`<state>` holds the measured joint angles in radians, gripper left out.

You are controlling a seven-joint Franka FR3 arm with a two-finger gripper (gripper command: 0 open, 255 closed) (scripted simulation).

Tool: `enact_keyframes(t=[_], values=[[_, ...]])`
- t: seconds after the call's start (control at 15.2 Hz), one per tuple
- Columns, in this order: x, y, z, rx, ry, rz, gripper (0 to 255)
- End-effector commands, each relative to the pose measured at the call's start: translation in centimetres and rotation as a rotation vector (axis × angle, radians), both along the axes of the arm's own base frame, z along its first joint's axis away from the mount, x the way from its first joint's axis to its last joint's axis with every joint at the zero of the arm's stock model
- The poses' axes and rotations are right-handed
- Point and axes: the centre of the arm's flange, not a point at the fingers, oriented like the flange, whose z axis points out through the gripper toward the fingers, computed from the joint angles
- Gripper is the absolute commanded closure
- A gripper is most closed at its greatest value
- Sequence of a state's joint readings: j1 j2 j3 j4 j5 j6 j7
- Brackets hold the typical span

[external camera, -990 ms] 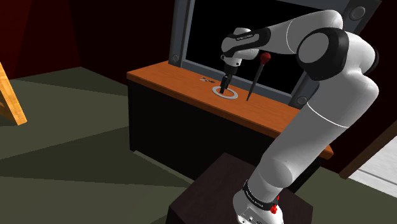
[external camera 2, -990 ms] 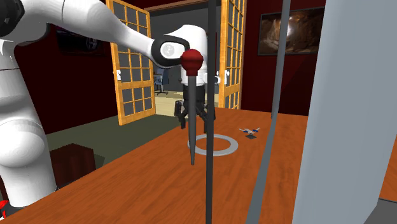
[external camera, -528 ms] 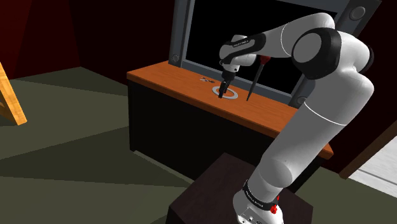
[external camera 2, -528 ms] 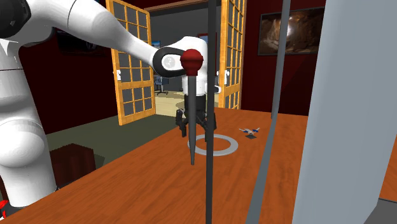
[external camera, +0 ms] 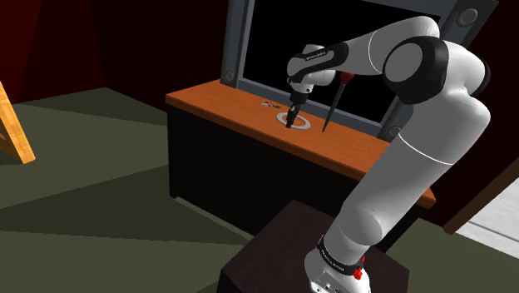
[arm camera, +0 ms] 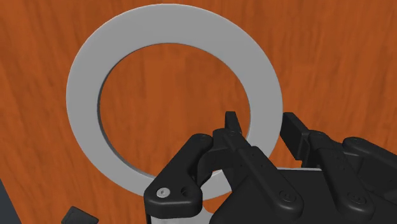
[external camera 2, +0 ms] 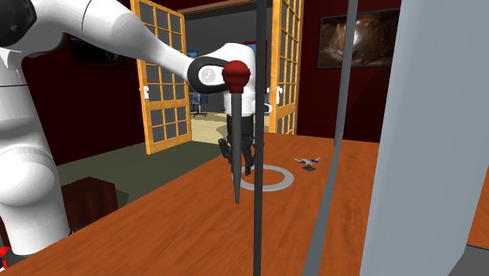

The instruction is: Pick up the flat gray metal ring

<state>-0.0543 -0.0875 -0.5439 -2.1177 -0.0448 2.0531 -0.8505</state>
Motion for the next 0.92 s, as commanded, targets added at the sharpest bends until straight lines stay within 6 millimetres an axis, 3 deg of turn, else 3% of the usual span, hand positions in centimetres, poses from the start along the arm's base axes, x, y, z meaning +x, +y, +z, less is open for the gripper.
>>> enact_keyframes(t=[0.0, 0.13, 0.86], values=[[-0.2, -0.1, -0.6, 0.003, 0.012, -0.002, 255], [0.0, -0.1, -0.7, 0.003, 0.012, -0.003, 255], [0.0, -0.1, 5.1, 0.003, 0.012, -0.003, 255]])
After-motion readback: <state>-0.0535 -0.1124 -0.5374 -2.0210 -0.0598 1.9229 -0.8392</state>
